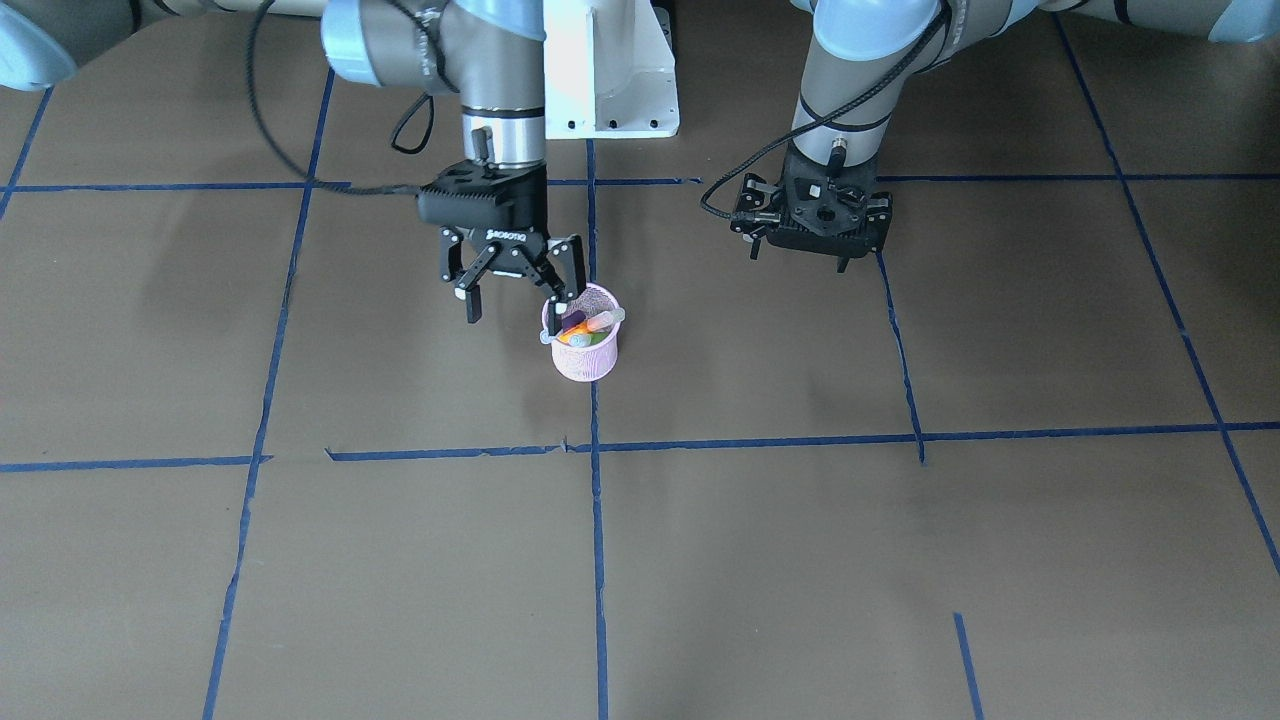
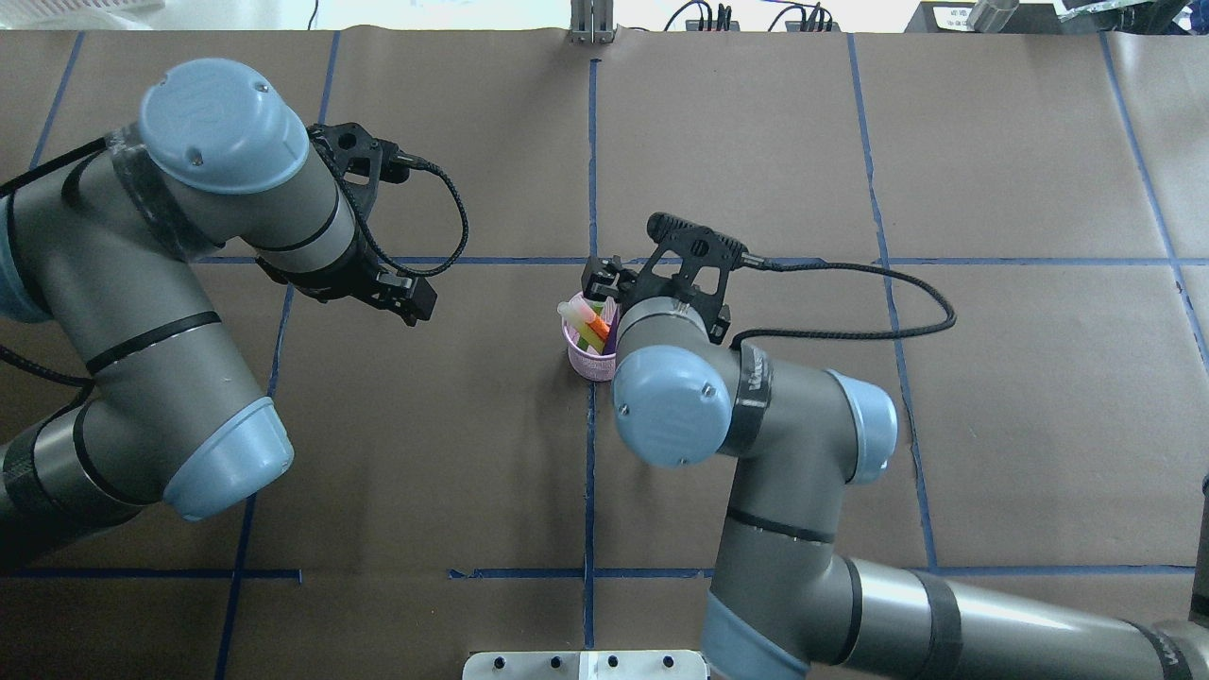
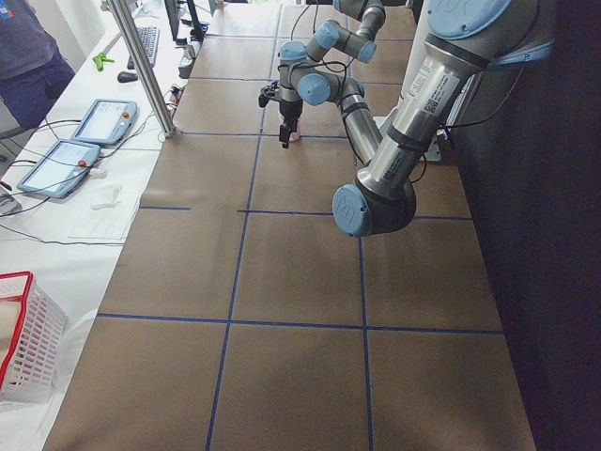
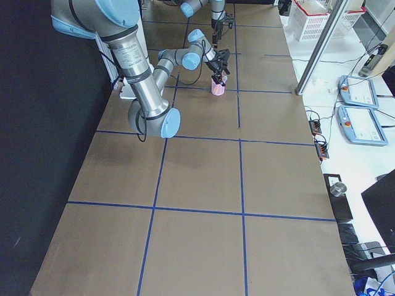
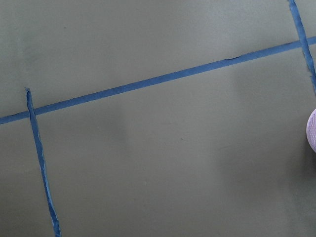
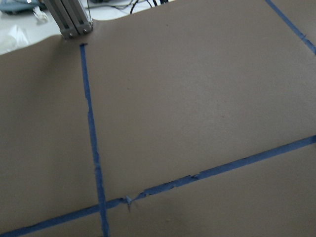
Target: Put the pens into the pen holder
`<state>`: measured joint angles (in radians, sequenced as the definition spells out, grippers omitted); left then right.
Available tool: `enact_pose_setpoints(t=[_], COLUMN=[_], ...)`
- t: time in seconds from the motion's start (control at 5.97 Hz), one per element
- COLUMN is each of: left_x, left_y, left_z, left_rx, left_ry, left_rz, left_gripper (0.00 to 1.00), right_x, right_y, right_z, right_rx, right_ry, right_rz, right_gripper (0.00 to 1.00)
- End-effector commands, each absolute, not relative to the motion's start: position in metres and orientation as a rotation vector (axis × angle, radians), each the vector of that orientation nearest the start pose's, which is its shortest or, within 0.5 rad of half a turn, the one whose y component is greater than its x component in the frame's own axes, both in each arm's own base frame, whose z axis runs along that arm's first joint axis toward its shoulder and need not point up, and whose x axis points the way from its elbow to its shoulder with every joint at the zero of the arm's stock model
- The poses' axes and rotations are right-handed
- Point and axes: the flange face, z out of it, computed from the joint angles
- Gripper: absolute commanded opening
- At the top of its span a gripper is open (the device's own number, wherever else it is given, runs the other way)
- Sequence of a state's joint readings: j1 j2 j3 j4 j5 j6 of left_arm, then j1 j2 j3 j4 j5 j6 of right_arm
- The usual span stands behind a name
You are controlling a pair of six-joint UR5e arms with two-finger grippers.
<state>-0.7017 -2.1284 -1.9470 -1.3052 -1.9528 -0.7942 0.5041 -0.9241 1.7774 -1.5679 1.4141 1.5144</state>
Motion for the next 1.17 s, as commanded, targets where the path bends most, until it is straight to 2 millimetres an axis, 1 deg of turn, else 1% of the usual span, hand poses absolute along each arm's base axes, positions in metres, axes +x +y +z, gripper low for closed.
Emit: enact_pose_setpoints(t=[0.0, 0.17, 0.34, 0.5, 0.67, 0.84, 1.01], left_x=[0.366, 0.322, 0.276, 0.218, 0.169, 0.115, 0.060], left_y=[-0.475, -0.496, -0.514, -0.526, -0.528, -0.528, -0.517], left_z=[0.224, 0.247, 0.274, 0.317, 0.359, 0.401, 0.448], left_rx=[0.182, 0.145, 0.142, 0.103, 0.098, 0.111, 0.109], left_ry=[0.742, 0.784, 0.804, 0.814, 0.804, 0.772, 0.746], left_rz=[0.237, 0.275, 0.320, 0.250, 0.236, 0.241, 0.237], left_gripper=[1.00, 1.00, 1.00, 1.00, 1.00, 1.00, 1.00], right_x=[-0.430, -0.381, -0.322, -0.265, -0.213, -0.157, -0.095], right_y=[-0.500, -0.522, -0.530, -0.542, -0.548, -0.546, -0.535], right_z=[0.222, 0.245, 0.272, 0.316, 0.360, 0.403, 0.451], right_rx=[0.175, 0.122, 0.130, 0.123, 0.152, 0.163, 0.182], right_ry=[-0.770, -0.804, -0.832, -0.848, -0.822, -0.820, -0.813], right_rz=[0.233, 0.108, -0.017, -0.125, -0.194, -0.250, -0.292], right_gripper=[1.00, 1.00, 1.00, 1.00, 1.00, 1.00, 1.00])
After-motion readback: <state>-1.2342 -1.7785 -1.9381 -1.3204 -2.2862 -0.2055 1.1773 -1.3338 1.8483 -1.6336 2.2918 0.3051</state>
